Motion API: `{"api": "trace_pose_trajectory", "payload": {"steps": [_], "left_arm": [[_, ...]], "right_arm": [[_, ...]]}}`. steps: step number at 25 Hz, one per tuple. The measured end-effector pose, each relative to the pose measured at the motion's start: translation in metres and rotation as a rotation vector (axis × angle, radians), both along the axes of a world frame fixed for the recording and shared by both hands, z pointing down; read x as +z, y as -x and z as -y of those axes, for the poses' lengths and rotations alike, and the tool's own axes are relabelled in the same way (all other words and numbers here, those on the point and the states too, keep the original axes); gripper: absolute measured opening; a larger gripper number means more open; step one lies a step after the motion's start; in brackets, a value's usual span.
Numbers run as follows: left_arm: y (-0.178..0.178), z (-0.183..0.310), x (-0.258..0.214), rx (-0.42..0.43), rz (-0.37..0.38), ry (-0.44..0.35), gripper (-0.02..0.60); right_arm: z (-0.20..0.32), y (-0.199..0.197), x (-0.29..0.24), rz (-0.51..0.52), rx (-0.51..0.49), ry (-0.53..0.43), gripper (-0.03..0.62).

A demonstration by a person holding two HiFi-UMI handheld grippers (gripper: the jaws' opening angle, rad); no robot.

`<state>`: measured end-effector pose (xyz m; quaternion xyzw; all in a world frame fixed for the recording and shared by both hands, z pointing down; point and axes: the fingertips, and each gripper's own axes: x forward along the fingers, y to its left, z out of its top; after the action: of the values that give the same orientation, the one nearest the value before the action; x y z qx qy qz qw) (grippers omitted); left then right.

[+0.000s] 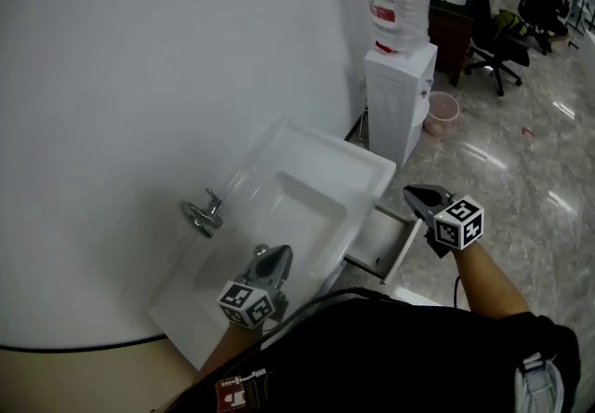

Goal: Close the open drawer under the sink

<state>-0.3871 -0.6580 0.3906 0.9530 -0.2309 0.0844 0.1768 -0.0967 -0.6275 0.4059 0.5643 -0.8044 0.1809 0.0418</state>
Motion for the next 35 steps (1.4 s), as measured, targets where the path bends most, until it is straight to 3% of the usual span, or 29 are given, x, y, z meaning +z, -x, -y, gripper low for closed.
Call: {"api": "trace_pose_trajectory", "payload": {"steps": [7,14,35], "left_arm": [[-0.085,-0.016,0.035,0.166,0.023,0.041,-0.002],[-0.135,-0.047,0.083,0.272,0.052,0.104,-0.002],[-0.199,-0.123,0.237,0.431,0.204,0.290,-0.002]], "right_arm": [[-0.037,-0.045,0.058,0.022,0.093,0.069,0.002],[-0.068,-0.066,0.122,0.064,0.137,0.144,0.002],[-0.100,-0.083,0.301,0.065,0.150,0.277,0.006]]}}
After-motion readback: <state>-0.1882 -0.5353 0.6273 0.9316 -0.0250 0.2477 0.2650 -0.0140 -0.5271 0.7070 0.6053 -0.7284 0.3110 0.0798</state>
